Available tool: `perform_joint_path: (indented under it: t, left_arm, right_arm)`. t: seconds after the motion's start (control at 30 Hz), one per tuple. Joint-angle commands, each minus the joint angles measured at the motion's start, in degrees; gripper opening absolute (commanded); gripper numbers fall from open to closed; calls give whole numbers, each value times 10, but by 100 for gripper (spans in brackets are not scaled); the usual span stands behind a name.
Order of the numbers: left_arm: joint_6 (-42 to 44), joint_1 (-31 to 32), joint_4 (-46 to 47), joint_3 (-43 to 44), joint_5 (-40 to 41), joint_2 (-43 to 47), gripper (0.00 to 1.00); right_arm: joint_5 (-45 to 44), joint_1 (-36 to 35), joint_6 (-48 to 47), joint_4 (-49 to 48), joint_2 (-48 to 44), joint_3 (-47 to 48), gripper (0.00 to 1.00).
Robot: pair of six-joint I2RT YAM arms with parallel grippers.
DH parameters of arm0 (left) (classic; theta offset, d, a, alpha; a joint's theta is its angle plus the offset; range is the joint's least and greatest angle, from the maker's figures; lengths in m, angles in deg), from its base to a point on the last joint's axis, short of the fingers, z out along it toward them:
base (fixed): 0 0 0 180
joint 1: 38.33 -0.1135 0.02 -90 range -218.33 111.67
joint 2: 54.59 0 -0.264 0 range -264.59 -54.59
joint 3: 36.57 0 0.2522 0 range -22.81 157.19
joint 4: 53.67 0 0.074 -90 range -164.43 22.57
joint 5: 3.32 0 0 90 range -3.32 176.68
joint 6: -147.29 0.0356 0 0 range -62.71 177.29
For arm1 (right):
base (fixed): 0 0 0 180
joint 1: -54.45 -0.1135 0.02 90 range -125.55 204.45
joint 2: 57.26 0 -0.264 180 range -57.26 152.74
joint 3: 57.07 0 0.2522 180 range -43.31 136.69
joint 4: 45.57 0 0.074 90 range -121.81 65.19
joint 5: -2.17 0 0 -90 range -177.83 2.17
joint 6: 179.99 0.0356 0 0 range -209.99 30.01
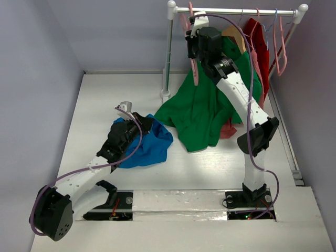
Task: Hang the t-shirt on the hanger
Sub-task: Pick up the hanger from the clothesline.
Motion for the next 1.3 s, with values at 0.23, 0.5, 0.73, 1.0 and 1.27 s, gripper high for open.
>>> perform_joint_path:
  t: [0.23,0.5,0.73,1.0,1.27]
  left_arm:
    - [5,3,39,-4,-4,-1,0]
    - [3,3,38,-5,3,-1,0]
    - [2,3,37,-1,26,-5,0]
    - [-5,3,26,25,48,-22,0]
    - [4,3,16,73,106,-78,0]
  right_arm:
    - [-10,2,-24,-72,-56,-38,0]
    - [8,2,-17,-187,-142,-173,0]
    - [18,2,6,-207,-197,-251,0]
    - [82,2,85,-245,-307,-452,0]
    - [176,-60,193,-288,-506,-710,0]
